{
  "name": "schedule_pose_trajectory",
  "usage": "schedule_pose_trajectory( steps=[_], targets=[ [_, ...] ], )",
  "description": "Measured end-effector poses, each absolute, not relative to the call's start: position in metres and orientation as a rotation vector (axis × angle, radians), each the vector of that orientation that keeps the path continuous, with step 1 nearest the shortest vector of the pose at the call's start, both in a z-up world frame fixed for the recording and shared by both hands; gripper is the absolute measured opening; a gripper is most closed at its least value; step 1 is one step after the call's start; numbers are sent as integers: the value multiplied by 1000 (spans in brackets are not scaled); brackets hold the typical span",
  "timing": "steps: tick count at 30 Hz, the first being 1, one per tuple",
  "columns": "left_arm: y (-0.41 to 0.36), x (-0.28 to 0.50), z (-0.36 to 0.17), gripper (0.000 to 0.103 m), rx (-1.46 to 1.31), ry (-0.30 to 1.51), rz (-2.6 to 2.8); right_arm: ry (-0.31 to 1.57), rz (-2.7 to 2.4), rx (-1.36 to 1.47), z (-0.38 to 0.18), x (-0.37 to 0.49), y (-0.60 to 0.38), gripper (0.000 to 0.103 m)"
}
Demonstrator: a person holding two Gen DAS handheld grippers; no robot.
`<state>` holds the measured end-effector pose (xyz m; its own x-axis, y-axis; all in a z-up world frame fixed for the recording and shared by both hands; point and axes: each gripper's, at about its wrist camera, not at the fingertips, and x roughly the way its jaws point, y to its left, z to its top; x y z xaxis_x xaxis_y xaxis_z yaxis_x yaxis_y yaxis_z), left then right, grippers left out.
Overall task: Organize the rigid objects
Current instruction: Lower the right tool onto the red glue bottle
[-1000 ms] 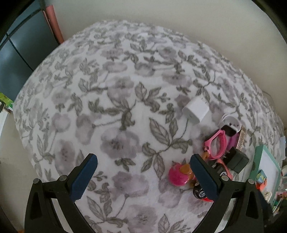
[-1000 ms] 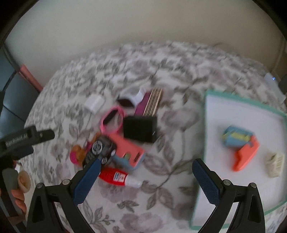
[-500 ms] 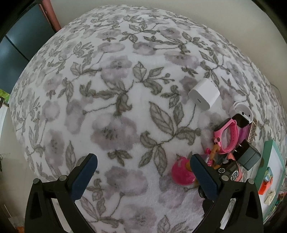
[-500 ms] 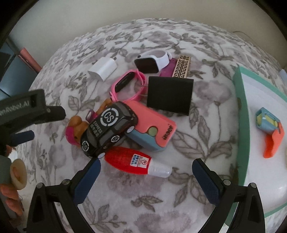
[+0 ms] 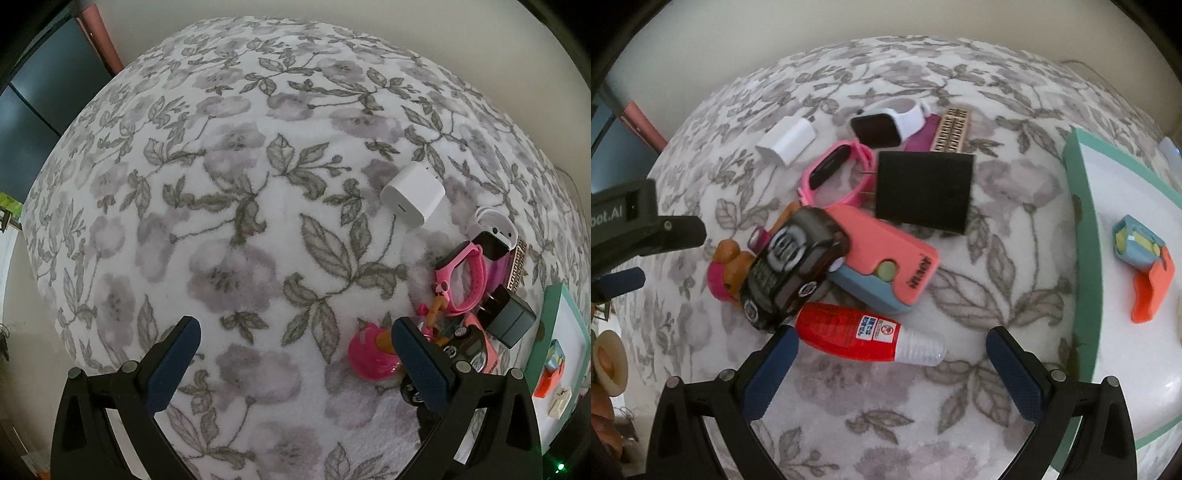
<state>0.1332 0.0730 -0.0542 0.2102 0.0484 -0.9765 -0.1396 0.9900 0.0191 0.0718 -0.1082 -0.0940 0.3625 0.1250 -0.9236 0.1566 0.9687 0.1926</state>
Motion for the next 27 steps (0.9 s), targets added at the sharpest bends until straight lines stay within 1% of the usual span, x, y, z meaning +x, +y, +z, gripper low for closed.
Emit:
schedule_pose_trajectory(
  steps=[7,10,22,24,26,27],
  targets=[
    [70,133,-51,103,-74,1346,124,1229,-35,326,-93,67,-128,101],
    [69,132,-51,103,-71,1345,116,1239,-35,336,-92,66,-133,98],
    [59,127,-51,103,-62,1347,83,1250,-63,253,-94,66,-128,97],
    [57,126,-50,103,-58,1346,80,1246,-66,244,-95,66,-126,94],
    [55,126,-49,103,-53,1345,79,1244,-74,231,-94,65,-125,88],
    [55,125,-49,103,-51,1345,77,1244,-77,228,-93,65,-124,86]
  ],
)
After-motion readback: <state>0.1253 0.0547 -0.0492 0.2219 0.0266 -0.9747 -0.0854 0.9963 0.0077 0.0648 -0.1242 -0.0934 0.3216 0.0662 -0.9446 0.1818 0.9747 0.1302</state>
